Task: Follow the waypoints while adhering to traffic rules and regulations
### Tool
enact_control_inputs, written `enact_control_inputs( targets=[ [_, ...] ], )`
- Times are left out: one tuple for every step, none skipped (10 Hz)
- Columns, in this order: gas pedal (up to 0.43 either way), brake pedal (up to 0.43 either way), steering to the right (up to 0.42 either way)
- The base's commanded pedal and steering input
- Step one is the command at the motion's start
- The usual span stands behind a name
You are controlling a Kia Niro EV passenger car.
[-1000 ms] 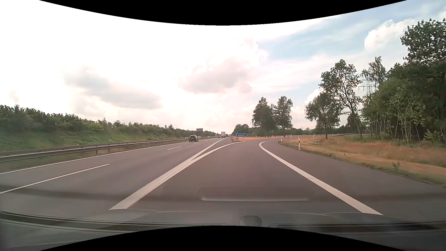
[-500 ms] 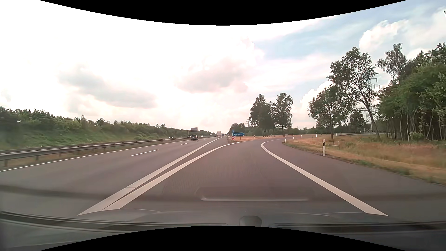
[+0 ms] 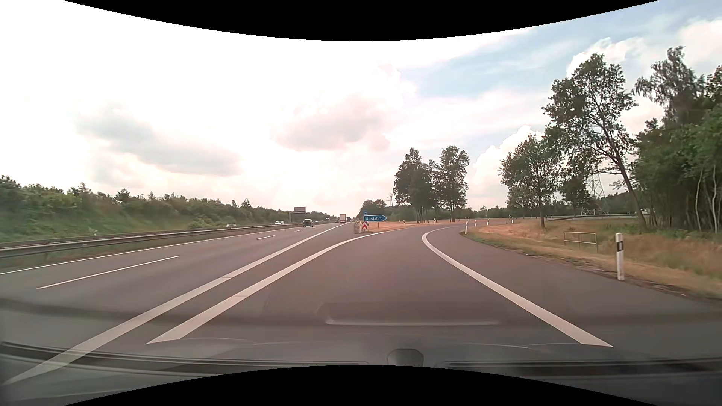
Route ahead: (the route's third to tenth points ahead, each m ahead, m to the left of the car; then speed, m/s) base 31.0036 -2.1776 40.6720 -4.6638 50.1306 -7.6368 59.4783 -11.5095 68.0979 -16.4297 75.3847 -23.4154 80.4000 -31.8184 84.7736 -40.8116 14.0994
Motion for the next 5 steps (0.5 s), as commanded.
enact_control_inputs(
  targets=[
    [0.098, 0.0, 0.021],
    [0.087, 0.0, 0.02],
    [0.079, 0.0, 0.02],
    [0.079, 0.0, 0.02],
    [0.079, 0.0, 0.02]
  ],
)
